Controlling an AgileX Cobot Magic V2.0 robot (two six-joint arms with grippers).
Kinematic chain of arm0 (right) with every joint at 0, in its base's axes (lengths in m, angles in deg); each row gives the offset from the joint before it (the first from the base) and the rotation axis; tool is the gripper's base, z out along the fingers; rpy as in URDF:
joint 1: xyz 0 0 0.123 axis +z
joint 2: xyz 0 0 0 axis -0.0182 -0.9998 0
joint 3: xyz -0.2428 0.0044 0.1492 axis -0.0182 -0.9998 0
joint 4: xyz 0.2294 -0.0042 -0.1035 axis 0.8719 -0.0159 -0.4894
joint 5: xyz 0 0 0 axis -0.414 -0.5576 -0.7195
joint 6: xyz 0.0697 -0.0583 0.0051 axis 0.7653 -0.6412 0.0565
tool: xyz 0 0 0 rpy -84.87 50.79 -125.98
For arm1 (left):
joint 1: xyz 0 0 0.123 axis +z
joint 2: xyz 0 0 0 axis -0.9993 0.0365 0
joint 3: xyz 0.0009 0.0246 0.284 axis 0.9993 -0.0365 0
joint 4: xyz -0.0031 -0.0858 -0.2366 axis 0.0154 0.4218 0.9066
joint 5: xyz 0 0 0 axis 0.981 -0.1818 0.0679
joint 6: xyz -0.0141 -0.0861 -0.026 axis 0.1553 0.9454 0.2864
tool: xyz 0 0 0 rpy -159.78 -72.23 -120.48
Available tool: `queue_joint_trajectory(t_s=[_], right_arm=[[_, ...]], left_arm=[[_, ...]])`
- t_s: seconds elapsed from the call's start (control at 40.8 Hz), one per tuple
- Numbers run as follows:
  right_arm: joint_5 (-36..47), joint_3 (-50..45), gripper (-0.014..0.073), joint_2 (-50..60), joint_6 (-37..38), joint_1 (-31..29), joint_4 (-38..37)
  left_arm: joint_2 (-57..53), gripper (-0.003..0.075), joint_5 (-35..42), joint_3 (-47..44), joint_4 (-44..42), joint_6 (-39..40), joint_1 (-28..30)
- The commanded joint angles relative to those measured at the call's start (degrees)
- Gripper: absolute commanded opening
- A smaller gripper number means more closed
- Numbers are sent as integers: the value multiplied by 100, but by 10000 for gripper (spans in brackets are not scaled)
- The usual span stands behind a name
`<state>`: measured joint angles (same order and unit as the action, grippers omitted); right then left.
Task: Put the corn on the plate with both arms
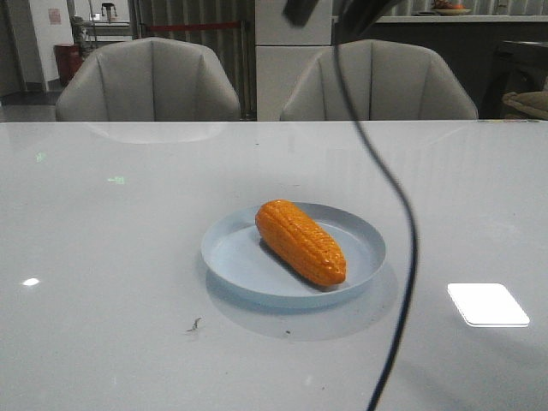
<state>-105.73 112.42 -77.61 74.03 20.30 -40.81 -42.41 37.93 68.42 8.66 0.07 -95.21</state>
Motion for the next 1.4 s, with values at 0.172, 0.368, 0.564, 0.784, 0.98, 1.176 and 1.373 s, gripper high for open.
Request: queue_joint_trajectory(t_s=[0.172, 0.368, 0.564, 0.784, 0.98, 1.176, 1.373], right_arm=[[34, -217, 571, 1866, 27, -1336, 84], [585, -1715, 571, 3018, 15, -2133, 84], [1422, -3671, 571, 4254, 5, -2418, 84], [1986, -5299, 571, 5533, 5, -2418, 84], [2128, -5892, 571, 6408, 5, -2418, 84], [1983, -5909, 571, 6572, 5, -2418, 84], [1983, -5909, 571, 6567, 5, -2418, 84]], left_arm=[[-32, 355, 485, 173, 59, 62, 7], [-32, 355, 357, 173, 59, 62, 7], [-32, 355, 125, 173, 59, 62, 7], [-32, 355, 90, 173, 59, 62, 7], [-32, 355, 90, 173, 59, 62, 7], [-32, 355, 102, 173, 59, 62, 7], [-32, 273, 91, 173, 59, 62, 7]])
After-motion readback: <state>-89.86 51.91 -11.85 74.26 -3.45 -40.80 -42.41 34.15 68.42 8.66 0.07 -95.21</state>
